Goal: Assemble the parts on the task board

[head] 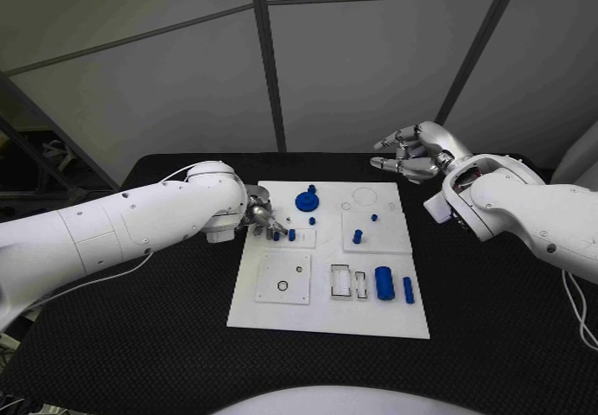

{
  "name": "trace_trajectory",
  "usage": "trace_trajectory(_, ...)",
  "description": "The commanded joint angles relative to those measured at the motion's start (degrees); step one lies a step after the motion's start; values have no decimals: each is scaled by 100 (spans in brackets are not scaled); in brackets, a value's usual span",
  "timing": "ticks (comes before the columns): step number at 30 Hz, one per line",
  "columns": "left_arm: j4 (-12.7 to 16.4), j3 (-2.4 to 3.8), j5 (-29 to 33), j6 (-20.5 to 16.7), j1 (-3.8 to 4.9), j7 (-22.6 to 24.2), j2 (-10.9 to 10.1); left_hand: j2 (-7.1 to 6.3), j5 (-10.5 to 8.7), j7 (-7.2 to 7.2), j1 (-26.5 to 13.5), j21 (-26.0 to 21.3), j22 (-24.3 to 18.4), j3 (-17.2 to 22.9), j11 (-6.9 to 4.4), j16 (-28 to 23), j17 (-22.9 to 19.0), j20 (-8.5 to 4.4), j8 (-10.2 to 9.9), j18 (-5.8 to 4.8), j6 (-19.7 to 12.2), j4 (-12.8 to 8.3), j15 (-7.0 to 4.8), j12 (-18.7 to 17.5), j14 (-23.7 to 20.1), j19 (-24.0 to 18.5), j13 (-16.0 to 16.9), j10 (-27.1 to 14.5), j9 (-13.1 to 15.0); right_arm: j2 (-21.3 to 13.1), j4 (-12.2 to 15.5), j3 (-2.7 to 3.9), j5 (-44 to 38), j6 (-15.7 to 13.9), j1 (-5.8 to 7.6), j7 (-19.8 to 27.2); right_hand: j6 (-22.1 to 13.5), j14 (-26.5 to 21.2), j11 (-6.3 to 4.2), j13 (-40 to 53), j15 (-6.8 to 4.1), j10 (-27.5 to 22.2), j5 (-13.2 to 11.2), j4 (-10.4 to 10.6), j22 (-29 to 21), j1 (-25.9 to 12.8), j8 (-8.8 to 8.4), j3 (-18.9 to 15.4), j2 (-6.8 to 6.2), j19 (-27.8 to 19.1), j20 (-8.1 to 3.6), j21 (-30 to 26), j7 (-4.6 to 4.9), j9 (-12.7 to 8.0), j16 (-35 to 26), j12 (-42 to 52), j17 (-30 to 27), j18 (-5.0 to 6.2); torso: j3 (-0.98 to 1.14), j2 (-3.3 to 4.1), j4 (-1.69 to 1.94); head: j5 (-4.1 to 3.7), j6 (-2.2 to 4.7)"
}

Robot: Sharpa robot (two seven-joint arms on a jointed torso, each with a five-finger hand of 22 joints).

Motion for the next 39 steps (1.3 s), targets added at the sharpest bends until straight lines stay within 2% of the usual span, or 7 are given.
trace_trajectory(1, -1, -9, 17, -73, -8, -72, -13, 36, 12, -9, -61, 15, 658, -173, 9, 27, 1423, 6, -1, -23, 52, 63, -15, 48, 611, 44, 37, 16, -9, -4, 12, 3, -16, 23, 10, 34, 38, 353, -34, -5, -53, 0, 30, 36, -5, -4, 19, -6, 1, -30, -2, -30, -5, -5, -17, -17, 539, 41, -1, 1, 1, -5, 3)
trace_trajectory(7, 13, -8, 17, -226, -9, -46, -29, 140, 28, -24, -66, 33, 684, -524, -4, 28, 1425, -5, 1, -29, 71, 197, -25, 107, 612, 62, 107, 24, 1, -7, 11, 3, -16, 44, 10, 27, 38, 353, -34, -5, -53, 0, 30, 36, -5, -4, 19, -6, 1, -30, -2, -30, -5, -5, -17, -17, 539, 41, -1, 3, -1, -9, 7)
trace_trajectory(24, 138, 42, 145, -902, -11, 252, -166, 267, 81, -21, 20, -87, 641, -825, -2, 26, 1422, -11, -13, -5, 39, 322, -28, 46, 611, 24, 39, -33, 7, -14, 5, 3, -16, 56, 10, 24, 35, 351, -34, -11, -53, -6, 31, 39, -21, -6, 20, -8, -3, -40, -2, -40, -5, -6, -21, -21, 532, 44, -2, -1, 1, -22, 23)
trace_trajectory(29, 174, 71, 367, -1457, -11, 677, -242, 309, 358, 93, 309, -646, 375, -1007, 92, -47, 1312, 35, -140, 100, -222, 276, 38, -337, 575, -207, -375, -361, -31, -20, 2, 3, -16, 48, 10, 25, 35, 351, -34, -11, -53, -6, 31, 39, -21, -6, 20, -8, -3, -40, -2, -40, -5, -6, -21, -21, 532, 44, -1, 1, -1, -33, 33)
trace_trajectory(32, 197, 77, 550, -1932, -11, 1266, -274, 280, 404, 301, 675, -1729, -147, -1090, 296, -809, 254, 147, -378, 279, -655, 135, 203, -497, 136, -737, -433, -801, -154, -24, -1, 3, -16, 44, 10, 23, 35, 351, -34, -11, -53, -6, 31, 39, -21, -6, 20, -8, -3, -40, -2, -40, -5, -6, -21, -21, 532, 44, -2, 2, 1, -49, 39)
trace_trajectory(35, 223, 76, 647, -2396, -15, 1904, -266, 230, 414, 515, 1341, -3503, -1010, -993, 477, -2015, -1177, 300, -633, 535, -1049, -179, 395, -833, -736, -1717, -596, -1485, -378, -25, -4, 3, -16, 24, 10, 25, 33, 349, -34, -21, -53, -14, 33, 40, -26, -6, 20, -9, -4, -42, -2, -44, -5, -6, -28, -27, 522, 44, 3, -2, 3, -58, 46)
trace_trajectory(39, 266, 67, 641, -2826, -66, 2651, -233, 186, 403, 649, 2050, -4089, -1288, -661, 658, -3568, -2827, 446, -898, 561, -1338, -501, 560, -1378, -2043, -2201, -972, -2128, -695, -24, -11, 3, -16, 1, 10, 44, 59, 325, -39, -171, -56, -154, 44, 38, -122, 17, 44, 2, -7, -105, -5, -108, -11, -2, -77, -146, 442, 63, -3, 3, 1, -76, 71)
